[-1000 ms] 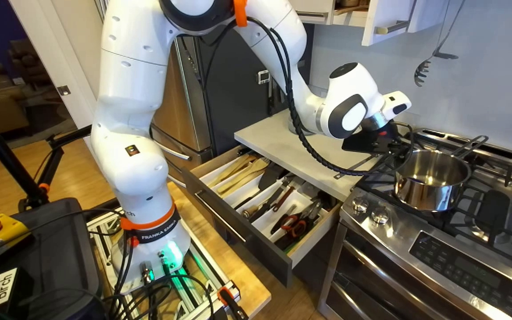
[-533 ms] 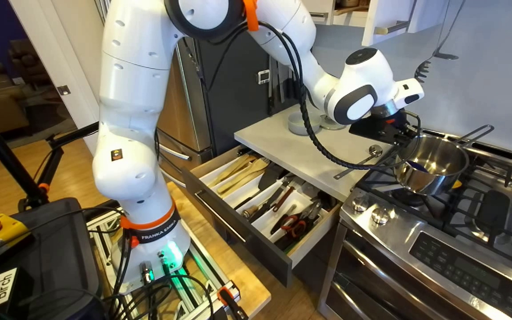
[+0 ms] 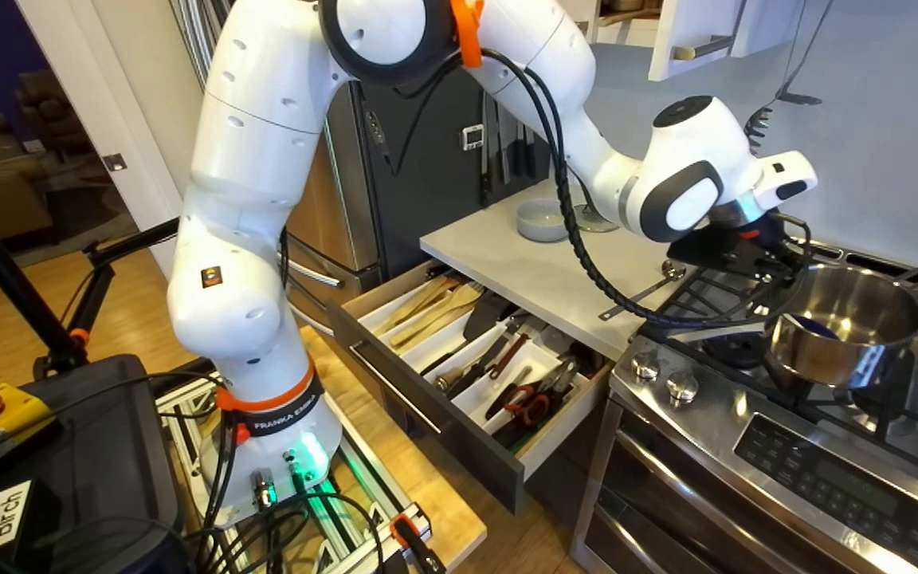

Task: Move the pot from the countertop to the stove

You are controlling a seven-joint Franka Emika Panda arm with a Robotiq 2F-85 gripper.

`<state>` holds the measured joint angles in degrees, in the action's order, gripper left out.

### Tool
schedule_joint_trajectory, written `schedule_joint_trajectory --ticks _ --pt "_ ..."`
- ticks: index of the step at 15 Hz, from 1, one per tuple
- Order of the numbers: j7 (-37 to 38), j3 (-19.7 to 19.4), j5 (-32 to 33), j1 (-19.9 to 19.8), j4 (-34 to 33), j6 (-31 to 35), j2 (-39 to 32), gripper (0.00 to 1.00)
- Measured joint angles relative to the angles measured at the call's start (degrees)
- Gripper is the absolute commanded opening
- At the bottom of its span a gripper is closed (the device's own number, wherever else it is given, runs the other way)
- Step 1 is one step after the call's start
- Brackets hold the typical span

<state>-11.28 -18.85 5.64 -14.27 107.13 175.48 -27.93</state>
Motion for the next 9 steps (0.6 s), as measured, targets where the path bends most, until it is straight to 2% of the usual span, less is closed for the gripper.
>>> schedule_joint_trajectory --ticks 4,9 --pt "1.4 -1.7 0.7 -0.3 -11.2 -1.9 -7.7 0.02" --pt "6.1 2.3 -2.2 -2.6 -26.2 -11.3 -16.5 0.02"
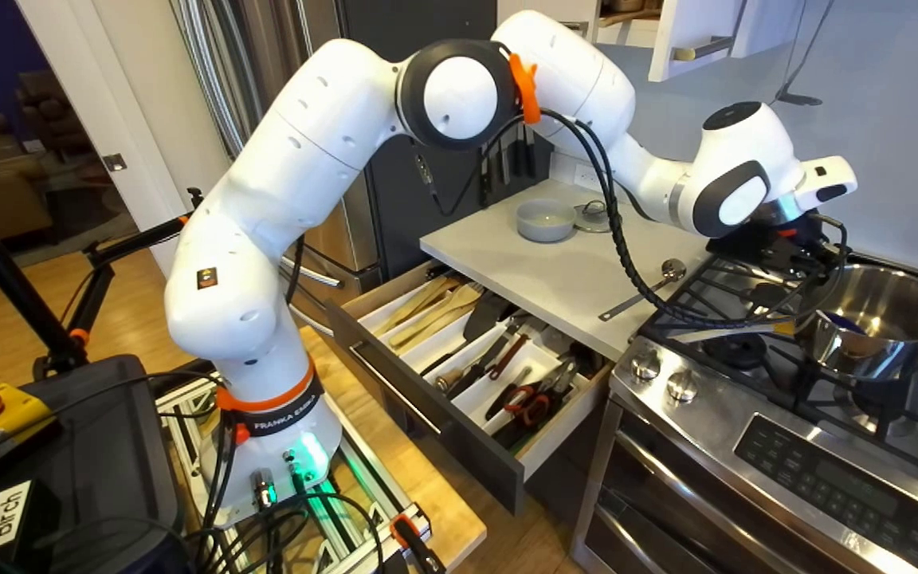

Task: Move the pot from the countertop to the stove

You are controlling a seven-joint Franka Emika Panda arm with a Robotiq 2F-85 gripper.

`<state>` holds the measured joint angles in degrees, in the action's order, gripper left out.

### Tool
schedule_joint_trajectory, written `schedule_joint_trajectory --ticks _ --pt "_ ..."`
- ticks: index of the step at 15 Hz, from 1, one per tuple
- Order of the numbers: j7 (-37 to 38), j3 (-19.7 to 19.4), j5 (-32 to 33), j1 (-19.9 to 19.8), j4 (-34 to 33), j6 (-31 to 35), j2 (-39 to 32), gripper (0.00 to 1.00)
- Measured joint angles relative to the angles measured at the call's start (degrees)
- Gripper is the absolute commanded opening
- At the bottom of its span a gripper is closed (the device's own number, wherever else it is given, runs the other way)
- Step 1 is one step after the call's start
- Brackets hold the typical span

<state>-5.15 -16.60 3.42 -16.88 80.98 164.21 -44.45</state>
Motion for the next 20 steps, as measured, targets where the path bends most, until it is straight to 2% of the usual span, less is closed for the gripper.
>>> schedule_joint_trajectory --ticks 1,3,4,5,8,11,20 --pt "1.0 0.5 -0.9 -0.9 -2.8 -2.2 -1.5 0.07" --pt "2.5 1.2 -2.3 -2.7 -7.8 -6.0 -4.2 0.07" --pt "2.8 1.4 -2.5 -3.4 -9.3 -6.6 -5.1 0.02" --pt "2.9 1.5 -2.5 -3.8 -10.3 -6.8 -5.7 0.02" --pt "3.2 1.8 -2.5 -3.4 -9.9 -7.0 -6.3 0.02" --pt "3.9 2.5 -2.3 -3.3 -11.2 -10.0 -8.0 0.02" --pt "4.5 0.8 -0.9 -3.4 -22.4 -16.9 -14.2 0.02"
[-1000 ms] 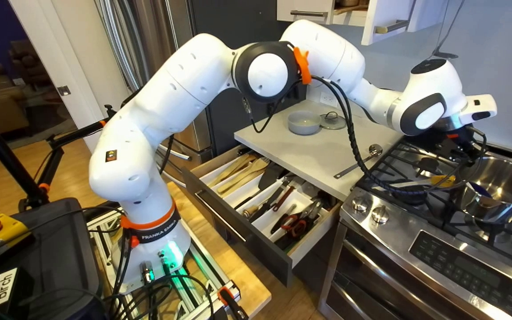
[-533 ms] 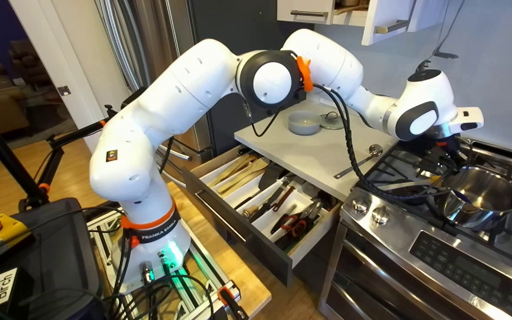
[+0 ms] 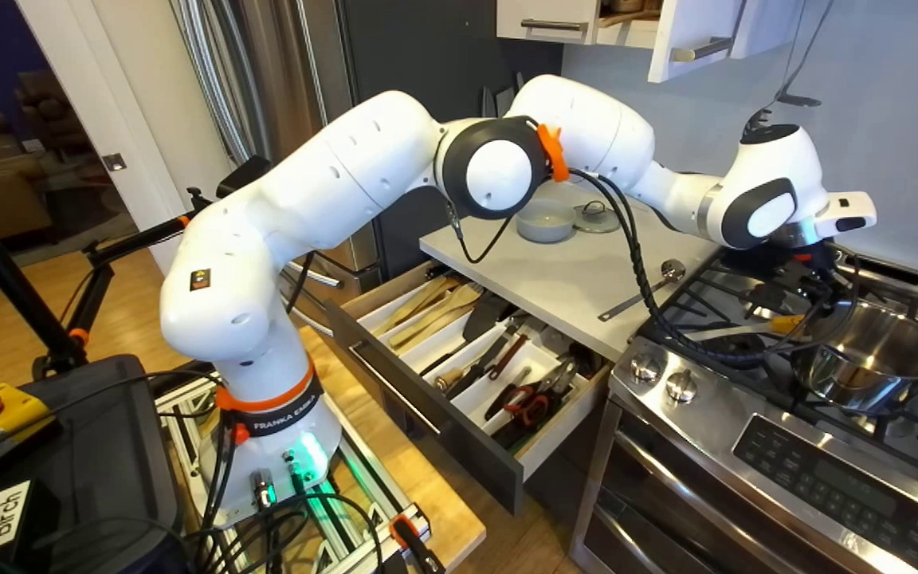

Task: Move the pot from the countertop to the stove

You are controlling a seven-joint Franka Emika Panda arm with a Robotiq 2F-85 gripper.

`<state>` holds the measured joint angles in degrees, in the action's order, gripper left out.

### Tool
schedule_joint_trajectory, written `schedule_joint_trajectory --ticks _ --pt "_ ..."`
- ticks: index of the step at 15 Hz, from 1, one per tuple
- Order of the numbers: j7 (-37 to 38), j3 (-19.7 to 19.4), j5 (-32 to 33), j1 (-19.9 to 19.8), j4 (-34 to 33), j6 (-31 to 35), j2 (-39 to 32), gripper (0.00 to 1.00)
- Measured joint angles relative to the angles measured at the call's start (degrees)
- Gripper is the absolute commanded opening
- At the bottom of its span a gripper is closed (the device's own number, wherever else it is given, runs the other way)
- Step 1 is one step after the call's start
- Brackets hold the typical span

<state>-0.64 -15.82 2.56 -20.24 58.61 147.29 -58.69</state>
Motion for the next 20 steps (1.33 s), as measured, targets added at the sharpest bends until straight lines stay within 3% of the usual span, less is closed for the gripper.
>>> schedule_joint_trajectory --ticks 3,4,5,8,14,17,20 --pt "0.4 0.0 0.9 0.1 -3.1 -2.2 -2.4 0.02" --pt "0.5 0.0 1.0 0.1 -4.1 -2.9 -3.1 0.31" --pt "0.6 0.0 1.1 0.1 -5.0 -3.5 -3.8 0.33" --pt "0.6 -0.2 1.2 0.2 -7.0 -3.8 -4.5 0.53" --pt "0.6 -1.7 2.1 1.0 -9.1 -3.9 -3.5 0.99" --pt "-1.6 -2.4 3.4 2.2 -6.2 -4.0 0.0 1.00" --pt "-5.9 -1.1 3.5 3.4 1.0 -4.0 5.2 1.00"
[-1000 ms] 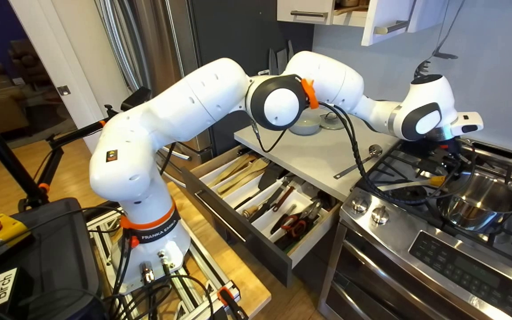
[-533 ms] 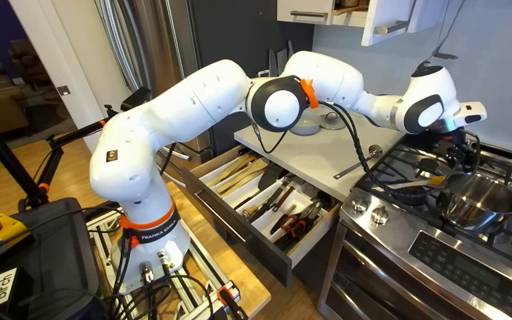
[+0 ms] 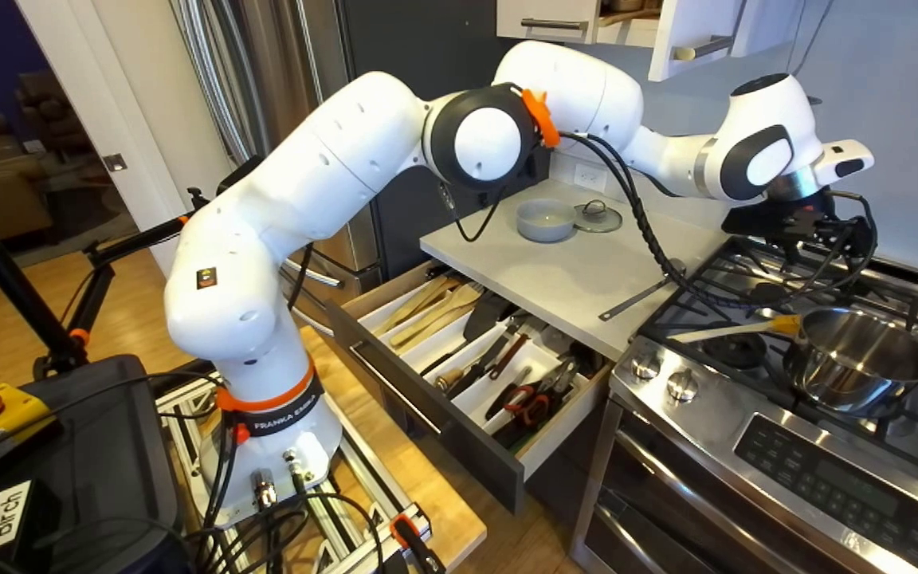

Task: Move the pot from the countertop to the stove

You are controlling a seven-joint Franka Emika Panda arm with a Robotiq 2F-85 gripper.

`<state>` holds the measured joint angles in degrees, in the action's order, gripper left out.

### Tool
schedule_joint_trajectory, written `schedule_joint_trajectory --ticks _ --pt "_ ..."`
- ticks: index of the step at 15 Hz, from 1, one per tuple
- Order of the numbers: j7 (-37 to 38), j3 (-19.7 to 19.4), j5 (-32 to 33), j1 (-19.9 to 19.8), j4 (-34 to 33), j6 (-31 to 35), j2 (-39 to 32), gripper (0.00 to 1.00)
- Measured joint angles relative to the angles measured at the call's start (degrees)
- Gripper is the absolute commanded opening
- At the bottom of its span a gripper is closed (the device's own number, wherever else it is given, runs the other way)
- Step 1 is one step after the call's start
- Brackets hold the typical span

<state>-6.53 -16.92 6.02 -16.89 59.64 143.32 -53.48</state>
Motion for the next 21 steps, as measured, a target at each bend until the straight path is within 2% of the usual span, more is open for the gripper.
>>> schedule_joint_trajectory --ticks 6,10,18,21 --pt "-9.6 9.2 -4.2 -0.6 16.3 0.0 8.6 1.00" --pt "-15.2 15.7 -4.3 0.3 27.5 0.0 13.7 1.00" --pt "-22.8 23.5 -2.0 8.6 49.6 0.7 27.2 1.00" --pt "-22.1 26.0 -2.0 12.7 57.0 5.3 33.5 1.00"
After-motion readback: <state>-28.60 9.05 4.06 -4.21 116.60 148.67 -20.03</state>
